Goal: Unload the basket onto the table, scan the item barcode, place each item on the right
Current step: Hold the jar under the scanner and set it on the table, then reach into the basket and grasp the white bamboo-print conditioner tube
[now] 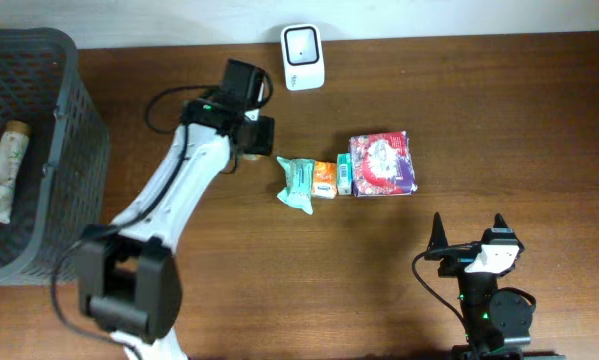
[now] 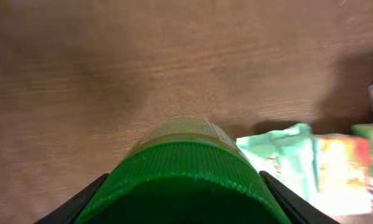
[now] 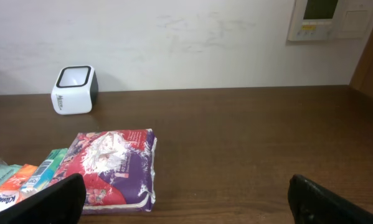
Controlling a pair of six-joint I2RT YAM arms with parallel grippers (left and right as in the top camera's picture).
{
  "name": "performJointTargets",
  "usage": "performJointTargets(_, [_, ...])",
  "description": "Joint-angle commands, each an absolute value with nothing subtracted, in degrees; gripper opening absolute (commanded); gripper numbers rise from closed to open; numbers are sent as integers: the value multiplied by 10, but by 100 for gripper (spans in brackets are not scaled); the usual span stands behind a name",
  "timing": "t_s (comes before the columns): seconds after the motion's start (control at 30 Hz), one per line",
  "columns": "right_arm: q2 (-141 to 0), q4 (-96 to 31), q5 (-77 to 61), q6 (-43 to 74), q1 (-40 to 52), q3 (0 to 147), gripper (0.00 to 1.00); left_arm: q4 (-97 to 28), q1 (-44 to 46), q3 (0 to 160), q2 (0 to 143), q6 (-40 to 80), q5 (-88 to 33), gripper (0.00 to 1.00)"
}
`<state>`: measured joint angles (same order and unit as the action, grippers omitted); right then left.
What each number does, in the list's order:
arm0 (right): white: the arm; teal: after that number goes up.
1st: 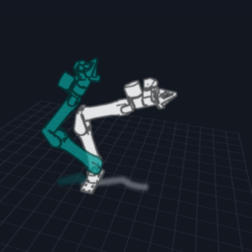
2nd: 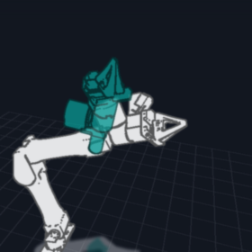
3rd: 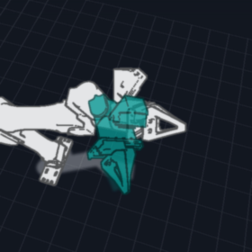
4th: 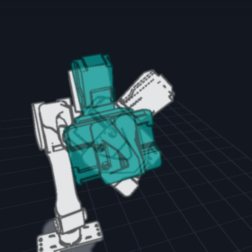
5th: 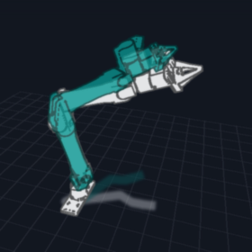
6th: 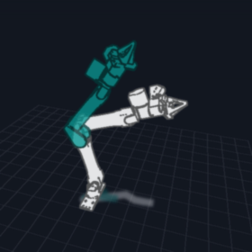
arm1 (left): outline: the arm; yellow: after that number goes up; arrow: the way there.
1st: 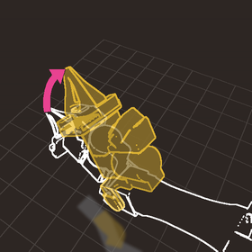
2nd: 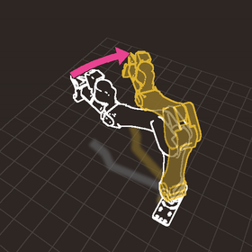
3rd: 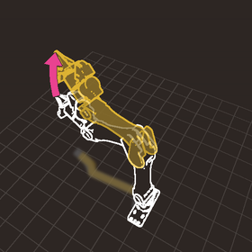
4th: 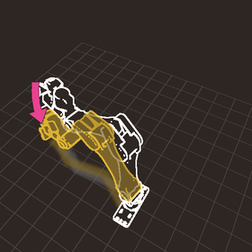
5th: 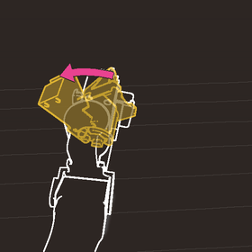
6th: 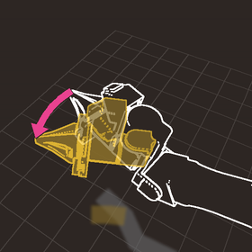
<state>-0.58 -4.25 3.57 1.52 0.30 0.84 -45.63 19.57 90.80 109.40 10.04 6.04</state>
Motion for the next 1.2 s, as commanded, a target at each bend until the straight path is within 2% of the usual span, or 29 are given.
performJointTargets(0.0, [-2, -44, 37, 18, 0, 3, 98, -435, 199, 918, 1150, 98, 64, 67])
performJointTargets(0.1, [-2, -44, 37, 18, 0, 3, 99, -396, 198, 918, 1179, 97, 65, 68])
performJointTargets(0.27, [-2, -44, 37, 18, 0, 3, 98, -356, 198, 918, 1183, 97, 65, 78])
performJointTargets(0.33, [-2, -44, 37, 18, 0, 3, 98, -356, 198, 918, 1184, 97, 65, 89])
performJointTargets(0.47, [-2, -44, 37, 18, 0, 3, 98, -369, 197, 931, 1165, 97, 64, 93])
performJointTargets(0.73, [-2, -44, 37, 18, 0, 3, 98, -403, 182, 966, 947, 97, 65, 99])
performJointTargets(0.83, [-2, -44, 37, 18, 0, 3, 98, -470, 129, 966, 872, 97, 65, 99])
performJointTargets(1.0, [-2, -44, 37, 18, 0, 3, 99, -533, 6, 966, 825, 98, 60, 99])
performJointTargets(1.03, [-2, -44, 37, 18, 0, 3, 99, -552, -35, 966, 825, 109, 44, 99])
performJointTargets(1.17, [-2, -44, 37, 18, 0, 3, 98, -542, -91, 966, 825, 126, -27, 99])
